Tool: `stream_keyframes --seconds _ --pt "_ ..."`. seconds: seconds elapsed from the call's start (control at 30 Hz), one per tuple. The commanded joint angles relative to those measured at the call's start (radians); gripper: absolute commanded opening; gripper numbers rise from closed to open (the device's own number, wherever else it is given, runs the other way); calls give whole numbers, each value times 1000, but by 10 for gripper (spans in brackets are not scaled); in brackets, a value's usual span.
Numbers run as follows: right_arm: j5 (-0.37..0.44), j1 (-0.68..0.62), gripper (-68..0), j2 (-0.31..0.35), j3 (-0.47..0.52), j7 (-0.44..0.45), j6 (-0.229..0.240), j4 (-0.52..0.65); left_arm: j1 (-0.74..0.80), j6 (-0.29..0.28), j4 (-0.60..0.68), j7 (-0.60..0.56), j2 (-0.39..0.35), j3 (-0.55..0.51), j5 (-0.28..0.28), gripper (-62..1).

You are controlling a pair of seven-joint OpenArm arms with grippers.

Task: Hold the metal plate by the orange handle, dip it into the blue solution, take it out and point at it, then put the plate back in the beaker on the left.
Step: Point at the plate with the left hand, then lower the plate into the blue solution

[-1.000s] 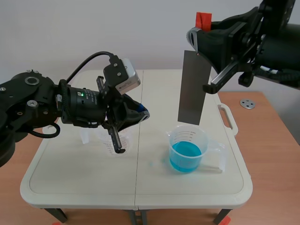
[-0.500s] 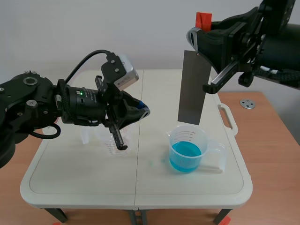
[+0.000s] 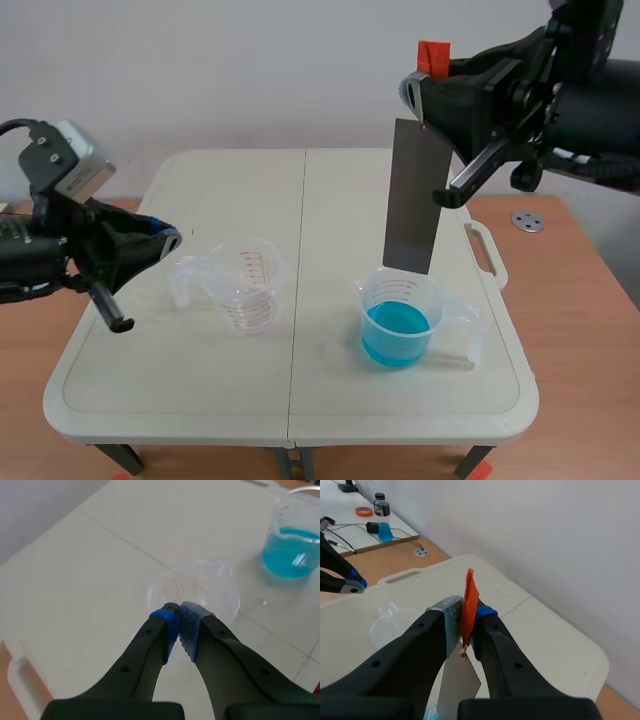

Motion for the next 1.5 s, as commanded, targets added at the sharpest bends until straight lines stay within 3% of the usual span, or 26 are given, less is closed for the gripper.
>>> stream_keyframes --seconds 0.0,0.23,0.43,0.77,0.97,1.47 --pt "11 6 -662 2 2 15 5 15 61 25 21 -42 -13 -40 -11 -588" --pt "11 -3 -662 2 1 23 5 10 350 120 55 -144 -34 -233 -10 -588" --pt "11 -10 -662 2 1 37 5 -22 560 124 55 -229 -34 -343 -10 -588" --pt "5 -10 -662 2 1 82 5 -99 801 125 55 -285 -10 -400 -11 -588" --pt "-32 -10 -662 2 0 145 5 -148 889 124 55 -284 21 -400 -2 -588" --pt "-168 -10 -662 -3 -48 315 5 -315 894 124 53 -216 52 -399 1 -588"
